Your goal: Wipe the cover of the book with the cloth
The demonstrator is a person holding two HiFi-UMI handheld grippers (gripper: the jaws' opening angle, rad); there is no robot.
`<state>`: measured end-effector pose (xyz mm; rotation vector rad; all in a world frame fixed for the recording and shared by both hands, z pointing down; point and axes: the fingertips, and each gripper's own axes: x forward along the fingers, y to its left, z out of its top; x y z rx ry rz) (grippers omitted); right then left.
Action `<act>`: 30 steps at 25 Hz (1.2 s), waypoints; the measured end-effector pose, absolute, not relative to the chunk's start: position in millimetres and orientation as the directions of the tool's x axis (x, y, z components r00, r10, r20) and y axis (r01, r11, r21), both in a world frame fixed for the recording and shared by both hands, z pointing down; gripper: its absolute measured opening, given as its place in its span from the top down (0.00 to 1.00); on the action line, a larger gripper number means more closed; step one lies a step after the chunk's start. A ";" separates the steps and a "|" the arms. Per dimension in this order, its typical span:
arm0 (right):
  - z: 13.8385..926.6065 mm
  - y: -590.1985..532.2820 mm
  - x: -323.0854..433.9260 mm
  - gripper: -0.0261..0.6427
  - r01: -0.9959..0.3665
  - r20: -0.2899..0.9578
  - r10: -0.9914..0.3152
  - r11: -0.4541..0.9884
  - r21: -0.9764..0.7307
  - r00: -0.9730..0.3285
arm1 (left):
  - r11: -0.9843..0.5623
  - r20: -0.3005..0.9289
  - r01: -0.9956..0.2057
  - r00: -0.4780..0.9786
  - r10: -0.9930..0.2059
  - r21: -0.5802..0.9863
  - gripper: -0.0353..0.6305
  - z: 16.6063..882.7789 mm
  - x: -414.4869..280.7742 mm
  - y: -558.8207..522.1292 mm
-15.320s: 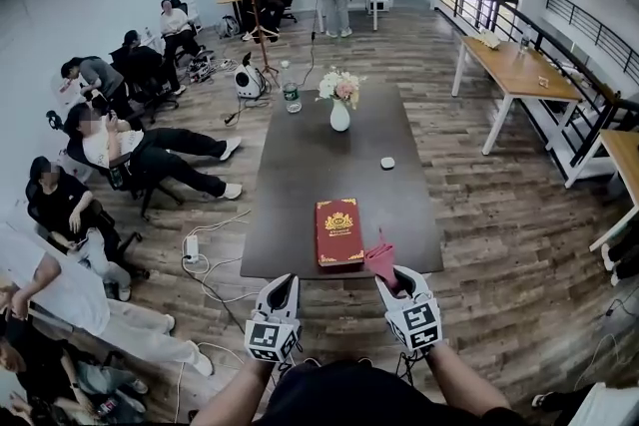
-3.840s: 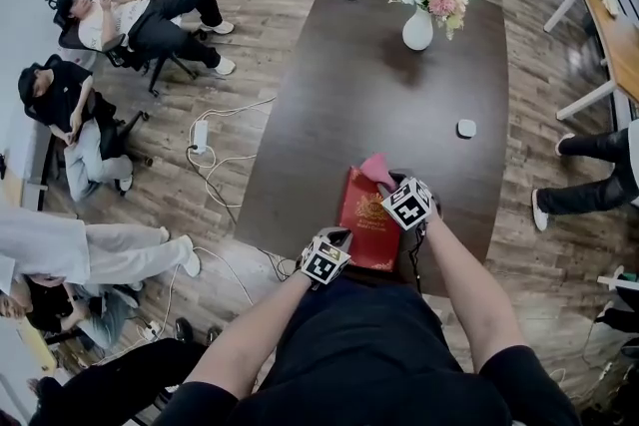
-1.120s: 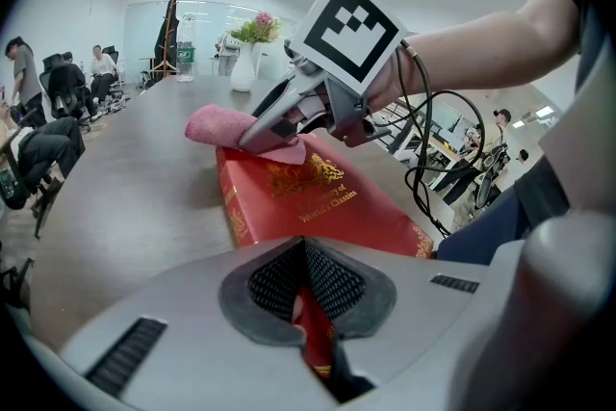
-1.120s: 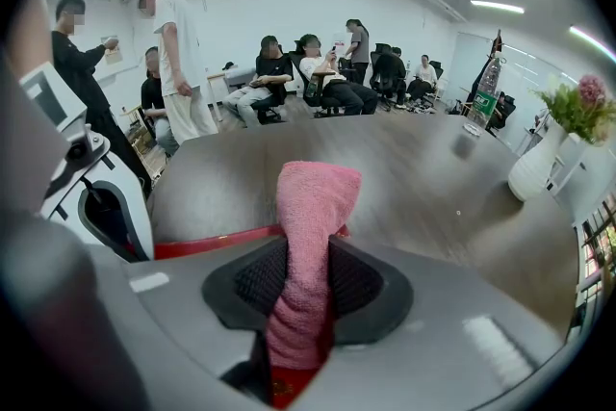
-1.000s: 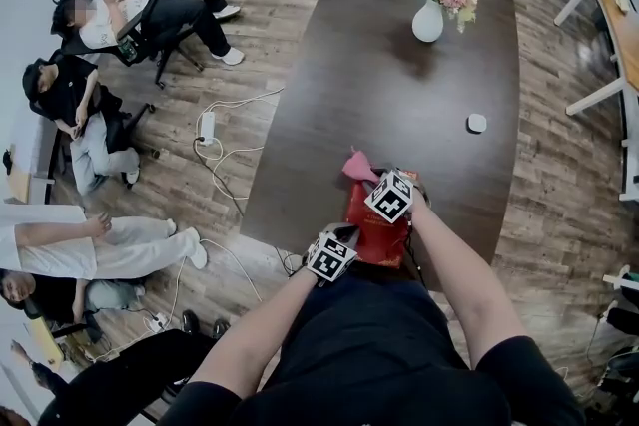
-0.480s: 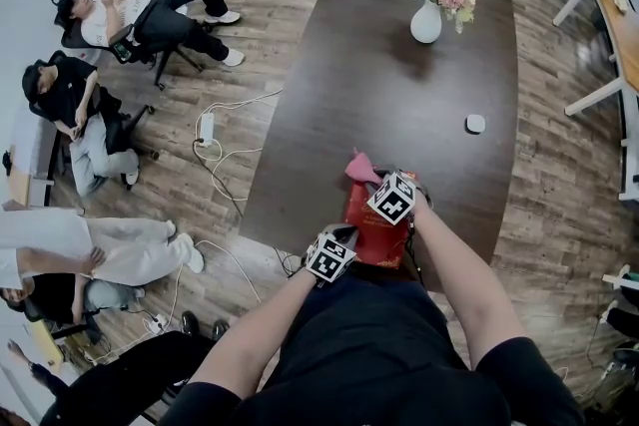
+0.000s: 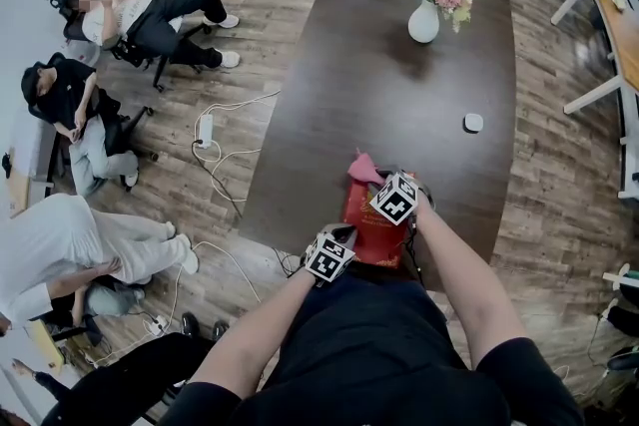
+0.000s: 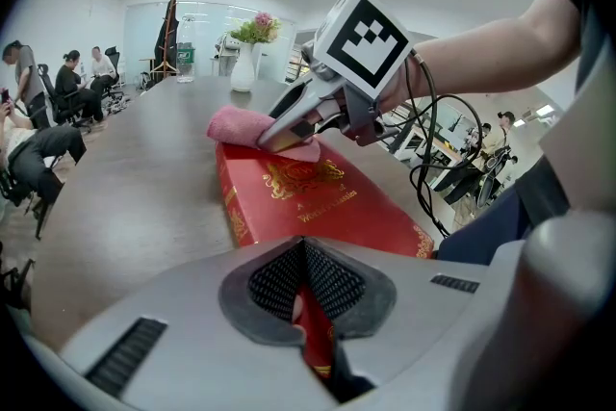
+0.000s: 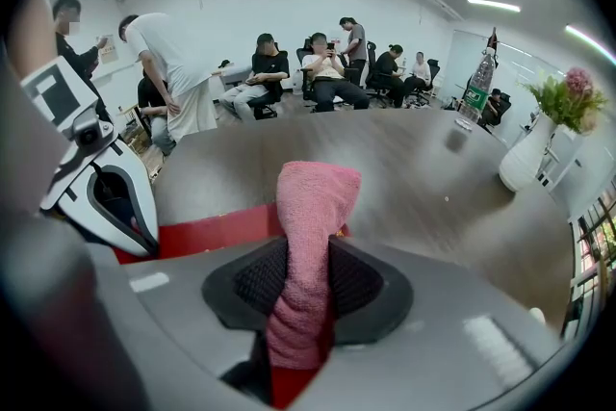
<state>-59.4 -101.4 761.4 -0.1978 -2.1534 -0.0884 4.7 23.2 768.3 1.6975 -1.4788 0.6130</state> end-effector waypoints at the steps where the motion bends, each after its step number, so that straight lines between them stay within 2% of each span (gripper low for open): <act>1: 761.2 -101.8 -58.8 0.78 0.175 0.831 0.107 0.984 -0.012 -0.546 | -0.012 0.777 -0.970 0.202 -0.596 0.243 0.95 768.1 4.3 22.2; 30: 761.5 -113.8 -35.9 0.78 0.150 0.840 0.091 0.989 -0.012 -0.534 | -0.018 0.784 -0.968 0.214 -0.582 0.251 0.95 765.3 6.5 23.3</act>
